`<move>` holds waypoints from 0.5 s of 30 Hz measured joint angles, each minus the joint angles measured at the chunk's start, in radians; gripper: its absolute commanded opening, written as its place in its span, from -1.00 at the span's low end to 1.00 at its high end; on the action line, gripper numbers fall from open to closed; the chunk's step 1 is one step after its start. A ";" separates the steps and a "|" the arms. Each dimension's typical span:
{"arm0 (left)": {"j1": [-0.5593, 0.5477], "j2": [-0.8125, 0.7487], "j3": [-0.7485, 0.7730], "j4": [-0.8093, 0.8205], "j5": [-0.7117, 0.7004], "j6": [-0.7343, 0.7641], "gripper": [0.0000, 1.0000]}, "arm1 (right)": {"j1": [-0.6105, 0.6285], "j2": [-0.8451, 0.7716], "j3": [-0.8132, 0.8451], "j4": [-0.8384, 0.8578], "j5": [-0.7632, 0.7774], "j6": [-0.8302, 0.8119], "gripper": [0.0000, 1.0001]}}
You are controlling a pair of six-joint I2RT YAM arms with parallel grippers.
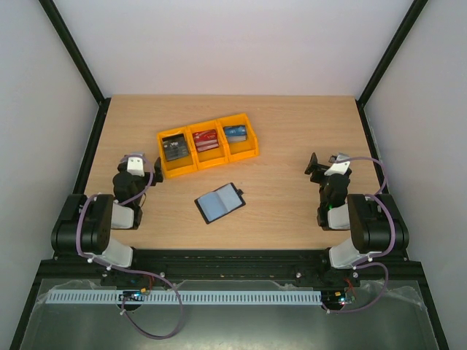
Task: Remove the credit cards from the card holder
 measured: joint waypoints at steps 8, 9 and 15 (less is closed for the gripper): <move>0.004 0.005 0.000 0.013 0.006 0.000 0.99 | -0.001 0.000 0.000 0.000 0.000 0.000 0.97; 0.004 0.005 0.000 0.015 0.007 0.000 0.99 | -0.001 0.000 0.000 0.000 0.000 0.000 0.97; 0.003 0.005 0.000 0.022 0.008 0.000 0.99 | -0.001 0.000 0.000 0.000 0.000 0.000 0.97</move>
